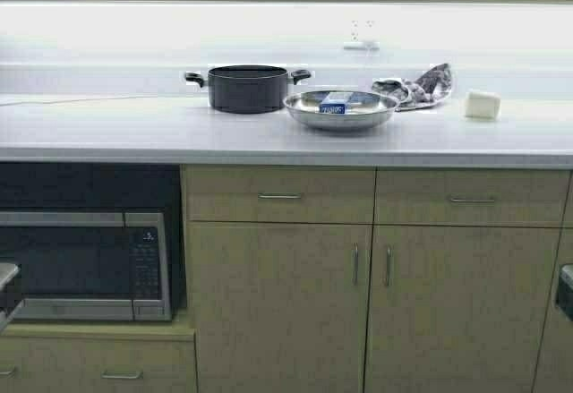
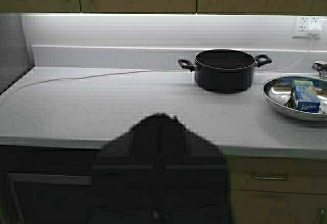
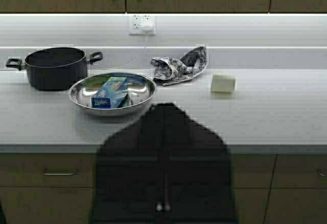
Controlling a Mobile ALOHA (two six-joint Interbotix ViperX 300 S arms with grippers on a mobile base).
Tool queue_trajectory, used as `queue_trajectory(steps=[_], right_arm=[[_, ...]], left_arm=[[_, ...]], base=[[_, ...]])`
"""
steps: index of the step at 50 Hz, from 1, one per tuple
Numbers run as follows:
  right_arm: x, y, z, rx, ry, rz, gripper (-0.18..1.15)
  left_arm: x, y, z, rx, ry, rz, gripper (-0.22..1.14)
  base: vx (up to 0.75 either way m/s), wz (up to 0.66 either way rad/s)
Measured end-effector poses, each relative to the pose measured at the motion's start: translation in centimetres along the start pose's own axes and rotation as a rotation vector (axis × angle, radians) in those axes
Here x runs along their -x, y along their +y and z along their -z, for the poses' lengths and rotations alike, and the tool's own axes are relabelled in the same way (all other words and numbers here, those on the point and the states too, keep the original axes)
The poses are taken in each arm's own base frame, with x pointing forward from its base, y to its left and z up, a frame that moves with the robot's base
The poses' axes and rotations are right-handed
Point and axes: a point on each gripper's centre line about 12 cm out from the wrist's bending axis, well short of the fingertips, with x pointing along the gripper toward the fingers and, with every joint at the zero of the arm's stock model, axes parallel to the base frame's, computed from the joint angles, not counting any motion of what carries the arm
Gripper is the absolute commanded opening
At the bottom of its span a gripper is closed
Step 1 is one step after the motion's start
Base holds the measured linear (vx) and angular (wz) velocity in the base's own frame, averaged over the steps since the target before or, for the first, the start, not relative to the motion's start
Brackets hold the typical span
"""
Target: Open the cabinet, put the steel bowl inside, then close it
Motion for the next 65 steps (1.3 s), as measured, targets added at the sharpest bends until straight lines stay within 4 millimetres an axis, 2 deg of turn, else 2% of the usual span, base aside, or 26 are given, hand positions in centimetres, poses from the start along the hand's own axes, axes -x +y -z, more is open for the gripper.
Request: queue_trajectory(steps=[3,5,11,36,48,65], right_arm=[[0.1,0.0,0.3,-0.002,0.006,0.0,0.09],[0.2,0.1,0.7,-0.006,0.018,-0.003,0.09],[0.5,0.2,0.8,-0.007,0.018,-0.008,0.05],[0.5,0.2,1.0,-0.008,0.028,-0.008,0.05],[0.4,0.2,1.5,-0.008,0.043,-0.007,0.05],[0.4,0.1,1.8,-0.01,0.061,-0.007,0.05]], left_arm=[[0.1,0.0,0.3,0.003,0.011,0.0,0.05],[0.1,0.0,0.6,0.012,0.025,0.002,0.07],[0.1,-0.2,0.7,0.011,0.034,0.009,0.03],[-0.3,-0.3,1.1,0.051,0.046,0.014,0.03],[-1.1,-0.4,2.4,0.012,0.104,0.027,0.03],[-1.2,-0.4,2.3,0.021,0.09,0.028,0.03]], base=[[0.02,-0.01],[0.04,-0.02],[0.08,-0.04],[0.21,-0.05],[0.31,-0.06],[0.3,-0.04]])
